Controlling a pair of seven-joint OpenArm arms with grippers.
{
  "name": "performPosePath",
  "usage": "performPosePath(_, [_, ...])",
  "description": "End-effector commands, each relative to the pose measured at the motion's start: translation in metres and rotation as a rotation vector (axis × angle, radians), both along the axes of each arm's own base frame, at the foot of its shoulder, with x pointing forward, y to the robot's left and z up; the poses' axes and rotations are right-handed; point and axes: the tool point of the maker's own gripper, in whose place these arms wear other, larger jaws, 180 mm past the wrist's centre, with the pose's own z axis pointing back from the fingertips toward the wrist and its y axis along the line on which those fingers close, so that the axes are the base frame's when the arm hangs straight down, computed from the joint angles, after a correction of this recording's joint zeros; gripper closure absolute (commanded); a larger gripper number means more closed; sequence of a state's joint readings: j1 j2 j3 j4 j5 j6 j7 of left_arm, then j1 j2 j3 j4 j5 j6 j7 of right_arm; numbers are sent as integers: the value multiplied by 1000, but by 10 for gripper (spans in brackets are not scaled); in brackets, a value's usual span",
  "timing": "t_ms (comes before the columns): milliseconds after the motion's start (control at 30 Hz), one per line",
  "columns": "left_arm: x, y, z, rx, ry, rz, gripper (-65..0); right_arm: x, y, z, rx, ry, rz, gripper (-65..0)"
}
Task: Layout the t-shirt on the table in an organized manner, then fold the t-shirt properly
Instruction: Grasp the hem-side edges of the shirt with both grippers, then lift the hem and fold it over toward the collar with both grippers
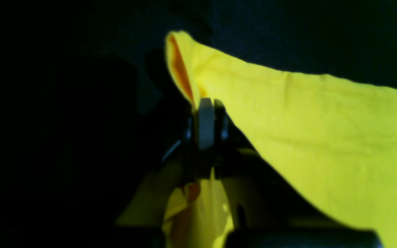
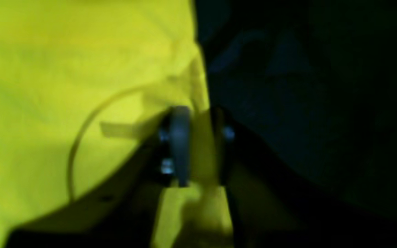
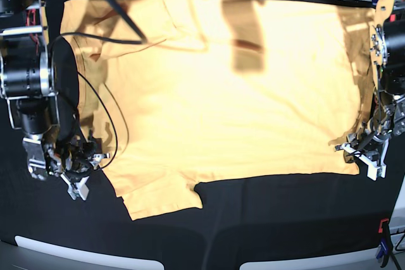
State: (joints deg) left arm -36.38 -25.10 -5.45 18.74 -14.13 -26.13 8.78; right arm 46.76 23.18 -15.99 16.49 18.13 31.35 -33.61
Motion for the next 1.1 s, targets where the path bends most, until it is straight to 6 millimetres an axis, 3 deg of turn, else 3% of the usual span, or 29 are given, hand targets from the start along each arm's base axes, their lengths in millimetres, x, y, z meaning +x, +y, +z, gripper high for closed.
performPosePath(0, [17,6,24,1,-69,6,0,15,1,15,8,-52,5,0])
performPosePath(200, [20,6,29,-22,-88,21,0,24,2,21,-29,-98,45,0])
performPosePath(333, [25,5,39,-5,-94,0,0,27,18,35,20,-133,179,0])
performPosePath(467, [22,3,51,7,-126,-25,0,30,9,48,3,-142,180,0])
performPosePath(600, [6,4,55,44,-151,-56,0,29,0,61,29,-170,161,0])
performPosePath(900, [-32,37,62,-30,-182,58,0,-10,1,64,26,-203,256,0])
performPosePath(1067, [-48,38,66,-73,-171,26,0,-33,5,73,12,-242,300,0])
